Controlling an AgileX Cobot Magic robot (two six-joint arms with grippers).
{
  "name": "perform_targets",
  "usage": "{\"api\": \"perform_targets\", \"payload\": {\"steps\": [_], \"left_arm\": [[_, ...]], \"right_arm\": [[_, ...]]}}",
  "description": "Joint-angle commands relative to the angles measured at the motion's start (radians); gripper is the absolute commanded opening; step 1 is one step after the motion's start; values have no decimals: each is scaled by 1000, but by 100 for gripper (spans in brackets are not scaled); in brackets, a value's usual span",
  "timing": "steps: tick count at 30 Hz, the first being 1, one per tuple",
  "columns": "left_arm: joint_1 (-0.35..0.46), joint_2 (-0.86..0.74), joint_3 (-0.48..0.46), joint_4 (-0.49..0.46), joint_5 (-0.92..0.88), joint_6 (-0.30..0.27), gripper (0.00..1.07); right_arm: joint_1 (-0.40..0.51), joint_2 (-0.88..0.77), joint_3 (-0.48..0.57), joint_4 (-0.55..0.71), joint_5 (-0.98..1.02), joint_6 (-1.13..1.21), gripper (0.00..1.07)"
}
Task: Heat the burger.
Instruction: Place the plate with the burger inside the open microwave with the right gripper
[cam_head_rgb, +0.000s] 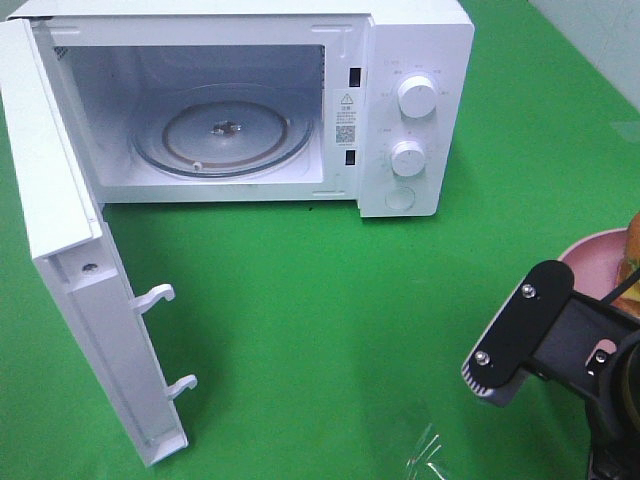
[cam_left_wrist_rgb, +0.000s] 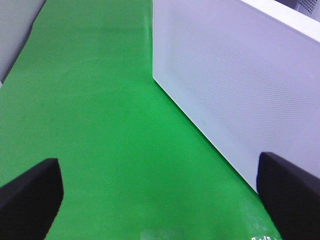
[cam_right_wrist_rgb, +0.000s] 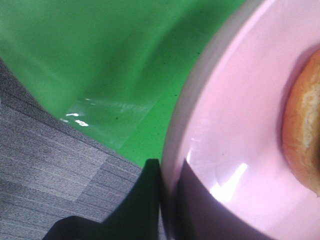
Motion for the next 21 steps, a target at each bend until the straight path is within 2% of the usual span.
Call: {"api": "perform_targets", "payload": {"steps": [1,4,6,12,21], "left_arm": [[1,-17,2,-12,-2,-1,98],[1,-17,2,-12,-2,-1,98],[1,-17,2,-12,-2,-1,98],[1,-17,2,-12,-2,-1,98],[1,-17,2,-12,-2,-1,98]], "right_arm": [[49,-4,-2,-47,44,17,0],[73,-4,-2,-47,44,23,0],[124,-4,-2,-54,44,28,0],[170,-4,-2,-83,39,12,0],[179,-4,-2,-134,-35,-41,0]]}}
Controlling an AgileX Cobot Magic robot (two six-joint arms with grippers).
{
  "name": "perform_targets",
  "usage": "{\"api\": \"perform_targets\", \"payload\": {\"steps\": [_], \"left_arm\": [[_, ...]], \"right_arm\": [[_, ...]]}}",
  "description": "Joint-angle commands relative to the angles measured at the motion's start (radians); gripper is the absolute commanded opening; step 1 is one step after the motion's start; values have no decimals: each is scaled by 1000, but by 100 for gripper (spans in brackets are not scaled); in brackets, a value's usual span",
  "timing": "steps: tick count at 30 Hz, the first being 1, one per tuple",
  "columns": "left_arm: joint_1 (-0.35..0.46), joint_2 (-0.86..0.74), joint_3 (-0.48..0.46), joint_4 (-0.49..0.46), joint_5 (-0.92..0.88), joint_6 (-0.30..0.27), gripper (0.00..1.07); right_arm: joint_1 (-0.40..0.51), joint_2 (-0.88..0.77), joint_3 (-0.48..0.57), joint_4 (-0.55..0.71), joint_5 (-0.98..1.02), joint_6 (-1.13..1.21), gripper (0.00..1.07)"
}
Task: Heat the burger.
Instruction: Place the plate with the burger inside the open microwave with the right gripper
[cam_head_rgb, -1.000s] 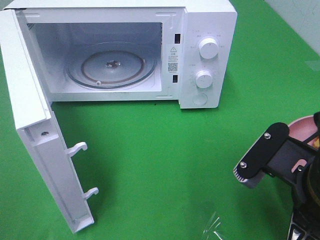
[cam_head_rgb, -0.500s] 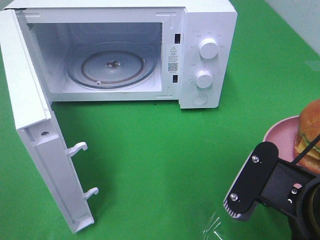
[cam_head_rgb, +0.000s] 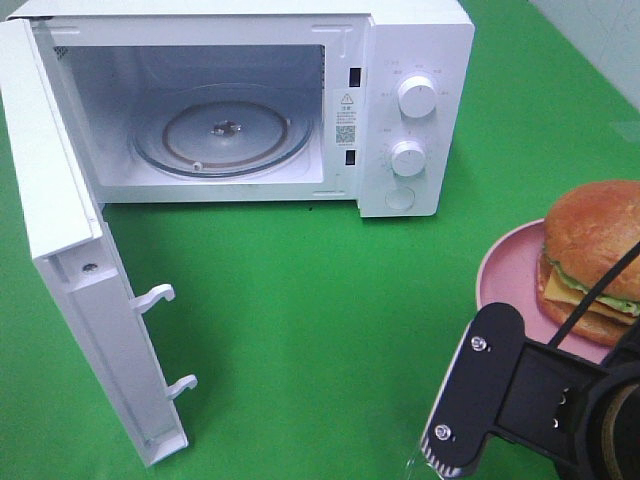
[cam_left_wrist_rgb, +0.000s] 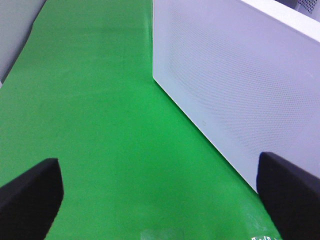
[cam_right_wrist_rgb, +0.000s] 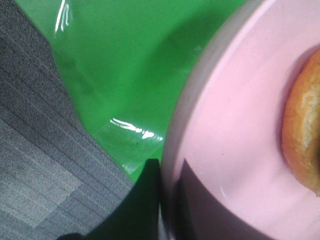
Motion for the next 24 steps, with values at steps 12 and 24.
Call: {"api": "perform_targets", "payload": {"steps": [12,24], "left_arm": [[1,-17,2,-12,-2,-1,98],[1,-17,2,-12,-2,-1,98]], "right_arm": [[6,-4,-2,-117,-93,-146,0],[6,-4,-2,-170,-162,-266,0]]}}
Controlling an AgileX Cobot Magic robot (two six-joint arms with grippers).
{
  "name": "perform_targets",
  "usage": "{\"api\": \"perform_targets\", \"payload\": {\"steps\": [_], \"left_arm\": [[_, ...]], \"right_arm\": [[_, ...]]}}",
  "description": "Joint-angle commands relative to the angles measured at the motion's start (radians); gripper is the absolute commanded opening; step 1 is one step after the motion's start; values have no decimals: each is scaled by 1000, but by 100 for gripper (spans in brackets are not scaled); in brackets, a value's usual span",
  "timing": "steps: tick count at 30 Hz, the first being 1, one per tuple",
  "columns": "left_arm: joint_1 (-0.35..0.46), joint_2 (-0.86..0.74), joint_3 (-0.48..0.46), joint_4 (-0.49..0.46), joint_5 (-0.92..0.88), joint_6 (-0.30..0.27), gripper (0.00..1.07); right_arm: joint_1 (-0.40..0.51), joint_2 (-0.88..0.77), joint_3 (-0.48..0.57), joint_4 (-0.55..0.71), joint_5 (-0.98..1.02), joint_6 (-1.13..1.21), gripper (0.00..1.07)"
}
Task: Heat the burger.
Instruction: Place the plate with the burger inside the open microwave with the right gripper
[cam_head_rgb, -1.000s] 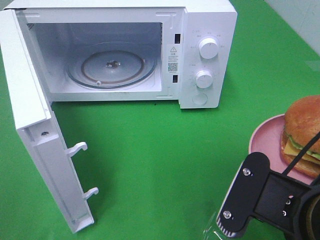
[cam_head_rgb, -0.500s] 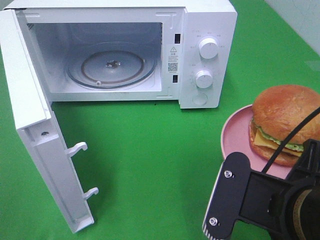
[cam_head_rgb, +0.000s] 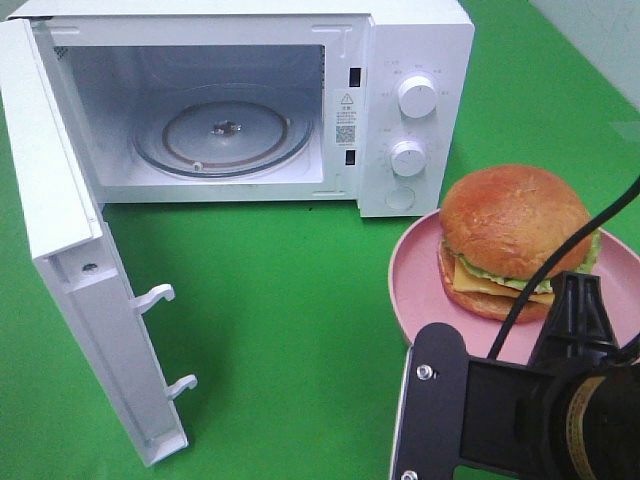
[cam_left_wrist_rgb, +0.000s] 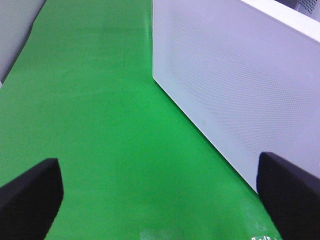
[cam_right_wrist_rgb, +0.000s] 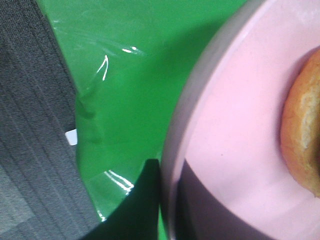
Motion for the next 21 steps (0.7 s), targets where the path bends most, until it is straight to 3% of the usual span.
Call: {"api": "perform_targets", "payload": {"steps": [1,21], "left_arm": [[1,-17,2,-12,-2,-2,98],[1,-17,2,-12,-2,-2,98]], "right_arm": [[6,-4,-2,-91,-21,-54,0],[6,-4,-2,-126,-61,-216,0]]}}
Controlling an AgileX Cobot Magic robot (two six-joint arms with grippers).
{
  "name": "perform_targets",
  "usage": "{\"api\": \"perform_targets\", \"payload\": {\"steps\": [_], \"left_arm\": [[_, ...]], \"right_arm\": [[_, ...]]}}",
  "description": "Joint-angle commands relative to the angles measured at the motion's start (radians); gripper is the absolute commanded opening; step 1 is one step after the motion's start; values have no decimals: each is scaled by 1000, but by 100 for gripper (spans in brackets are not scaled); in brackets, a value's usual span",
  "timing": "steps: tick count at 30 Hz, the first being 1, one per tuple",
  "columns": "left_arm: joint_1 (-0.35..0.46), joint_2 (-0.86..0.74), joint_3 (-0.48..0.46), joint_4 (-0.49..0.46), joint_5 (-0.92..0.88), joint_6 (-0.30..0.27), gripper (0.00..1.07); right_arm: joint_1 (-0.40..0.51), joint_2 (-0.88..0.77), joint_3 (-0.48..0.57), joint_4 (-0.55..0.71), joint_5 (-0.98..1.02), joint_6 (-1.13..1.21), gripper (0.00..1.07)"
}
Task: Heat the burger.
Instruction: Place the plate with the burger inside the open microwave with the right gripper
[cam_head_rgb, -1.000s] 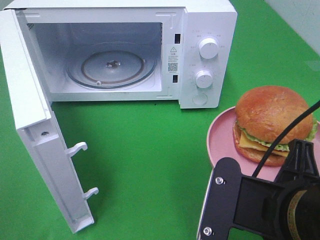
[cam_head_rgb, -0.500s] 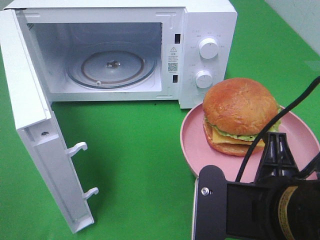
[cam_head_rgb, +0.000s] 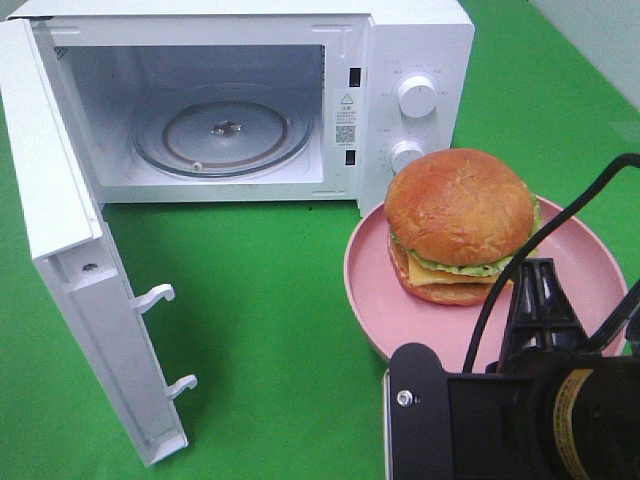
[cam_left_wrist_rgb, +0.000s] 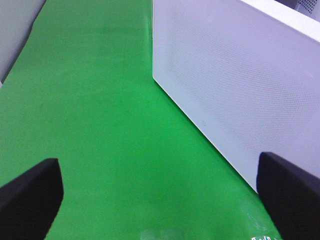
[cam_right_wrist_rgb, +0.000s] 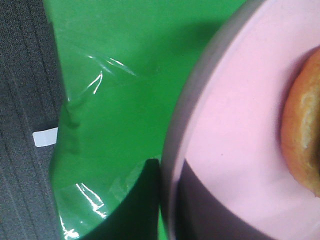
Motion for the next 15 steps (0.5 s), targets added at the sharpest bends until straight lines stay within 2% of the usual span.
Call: {"api": "perform_targets", "payload": {"steps": [1,12,15], "left_arm": [[1,-17,2,-12,-2,-2,98],[1,-17,2,-12,-2,-2,98],[1,-17,2,-12,-2,-2,98]], "right_arm": [[6,-4,-2,-62,-31,-88,0],[-3,-4,-2,-62,-88,-250,0],[-40,-4,-2,-58,-120,-285,0]]}}
